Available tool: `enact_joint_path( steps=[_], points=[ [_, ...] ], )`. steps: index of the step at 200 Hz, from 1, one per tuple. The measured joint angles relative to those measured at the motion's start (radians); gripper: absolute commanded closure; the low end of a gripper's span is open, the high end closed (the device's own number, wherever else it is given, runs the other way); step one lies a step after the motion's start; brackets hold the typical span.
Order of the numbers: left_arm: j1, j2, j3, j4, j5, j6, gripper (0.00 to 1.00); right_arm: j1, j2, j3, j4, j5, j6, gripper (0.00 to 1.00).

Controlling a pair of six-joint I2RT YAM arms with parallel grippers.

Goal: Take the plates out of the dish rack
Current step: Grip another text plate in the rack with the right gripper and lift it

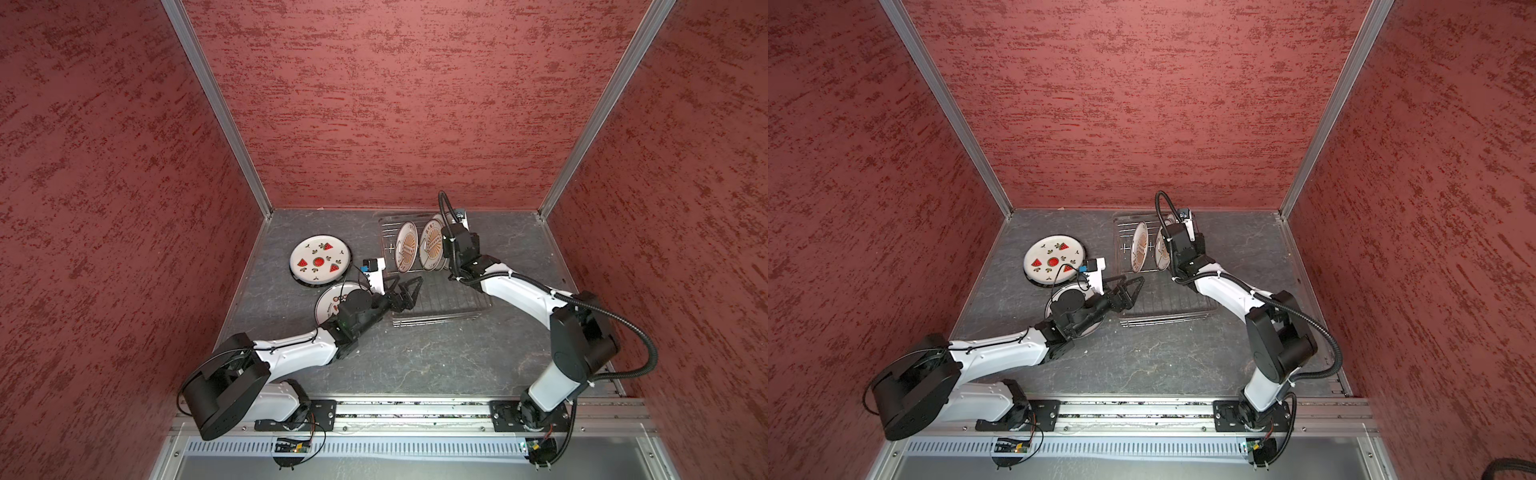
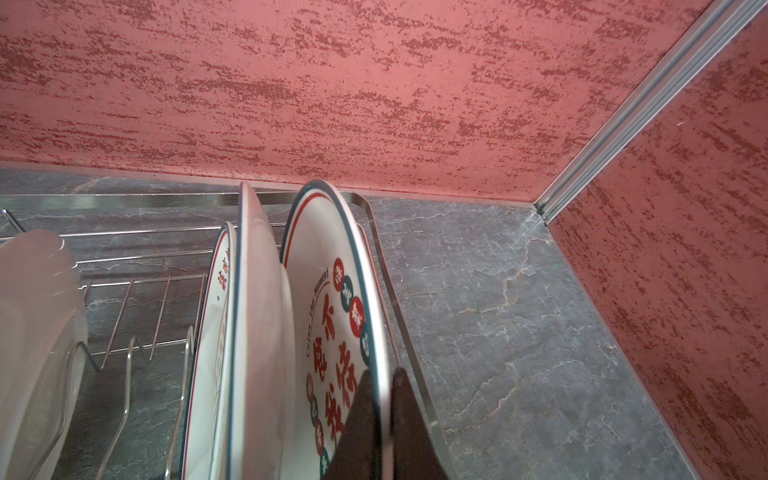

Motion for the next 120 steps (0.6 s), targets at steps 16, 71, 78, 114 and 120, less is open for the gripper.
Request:
enact_joint_path(
  steps=[16,71,78,114,120],
  points=[
    [0.002,0.008,0.0,0.002,0.004,-0.001,0.01,0.001,-0.026,0.0,-0.004,0.012,-0.011,0.99],
    [0.051,0.052,0.001,0.036,0.058,-0.042,0.01,0.014,-0.097,0.0,0.006,0.084,-0.056,0.99],
    [0.053,0.052,0.001,0.04,0.062,-0.046,0.01,0.017,-0.101,0.0,0.009,0.092,-0.059,0.99],
    [0.058,0.05,0.0,0.056,0.074,-0.06,0.01,0.03,-0.136,-0.012,0.023,0.127,-0.073,0.99],
    [0.058,0.047,-0.002,0.056,0.074,-0.06,0.01,0.032,-0.148,-0.019,0.025,0.132,-0.074,1.0]
  ],
)
